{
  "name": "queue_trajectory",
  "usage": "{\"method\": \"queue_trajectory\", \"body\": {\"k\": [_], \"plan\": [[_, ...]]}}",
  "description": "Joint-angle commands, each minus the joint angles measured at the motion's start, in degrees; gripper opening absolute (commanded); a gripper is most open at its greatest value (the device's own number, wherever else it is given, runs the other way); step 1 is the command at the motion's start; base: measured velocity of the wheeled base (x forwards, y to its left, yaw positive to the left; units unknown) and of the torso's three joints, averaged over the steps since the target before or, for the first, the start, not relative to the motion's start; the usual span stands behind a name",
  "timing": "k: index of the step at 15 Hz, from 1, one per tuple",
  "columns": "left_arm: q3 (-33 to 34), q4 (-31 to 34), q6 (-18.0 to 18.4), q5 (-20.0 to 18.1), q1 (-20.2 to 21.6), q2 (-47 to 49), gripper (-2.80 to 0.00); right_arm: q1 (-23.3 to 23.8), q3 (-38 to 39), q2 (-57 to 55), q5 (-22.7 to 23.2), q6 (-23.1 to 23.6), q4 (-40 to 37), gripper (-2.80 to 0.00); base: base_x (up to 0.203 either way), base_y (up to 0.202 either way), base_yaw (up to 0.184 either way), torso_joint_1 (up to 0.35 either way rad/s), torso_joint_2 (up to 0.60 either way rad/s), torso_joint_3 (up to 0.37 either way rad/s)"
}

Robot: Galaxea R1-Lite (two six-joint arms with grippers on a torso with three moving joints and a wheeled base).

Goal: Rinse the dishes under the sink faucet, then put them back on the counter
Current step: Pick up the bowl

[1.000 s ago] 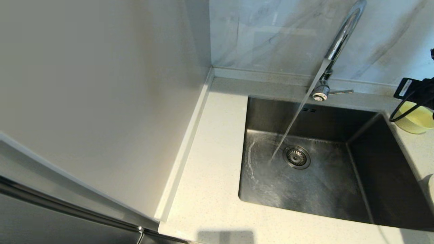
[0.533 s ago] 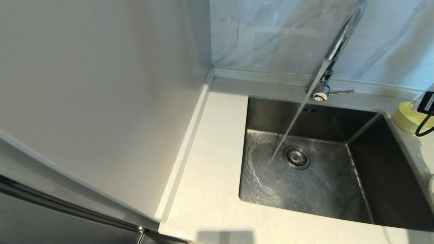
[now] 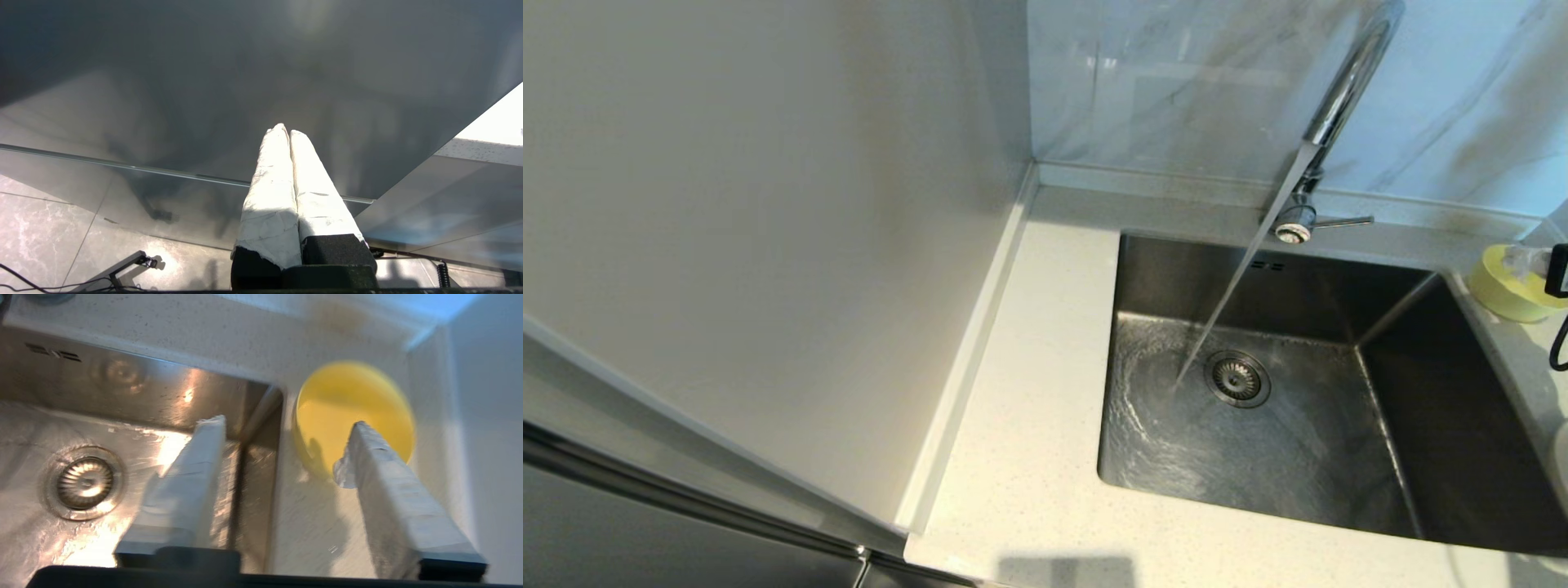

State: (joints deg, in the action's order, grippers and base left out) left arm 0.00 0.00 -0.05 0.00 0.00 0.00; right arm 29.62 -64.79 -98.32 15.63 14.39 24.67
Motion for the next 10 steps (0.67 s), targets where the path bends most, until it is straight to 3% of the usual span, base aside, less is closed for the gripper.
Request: {"method": "queue_trajectory", "body": {"k": [1, 3, 5, 7, 10], "plan": [[0.0, 0.0, 0.0, 0.0, 0.0, 0.0, -2.80, 0.2, 0.6, 0.1, 0.1, 4.5, 0.4, 0.00, 0.000, 0.000, 0.000, 0.000, 0.00, 0.000], [0.0, 0.0, 0.0, 0.0, 0.0, 0.0, -2.80, 0.4, 0.7, -1.2, 0.3, 9.1, 0.4, 0.00, 0.000, 0.000, 0.000, 0.000, 0.00, 0.000], [-0.1, 0.0, 0.0, 0.0, 0.0, 0.0, -2.80, 0.3, 1.1, -1.3, 0.4, 10.0, -0.4, 0.00, 0.000, 0.000, 0.000, 0.000, 0.00, 0.000], [0.0, 0.0, 0.0, 0.0, 0.0, 0.0, -2.80, 0.4, 0.1, -1.7, 0.9, 13.4, -6.3, 0.00, 0.000, 0.000, 0.000, 0.000, 0.00, 0.000], [0.0, 0.0, 0.0, 0.0, 0.0, 0.0, -2.80, 0.4, -7.4, -5.1, 2.9, 16.4, -12.8, 0.00, 0.000, 0.000, 0.000, 0.000, 0.00, 0.000]]}}
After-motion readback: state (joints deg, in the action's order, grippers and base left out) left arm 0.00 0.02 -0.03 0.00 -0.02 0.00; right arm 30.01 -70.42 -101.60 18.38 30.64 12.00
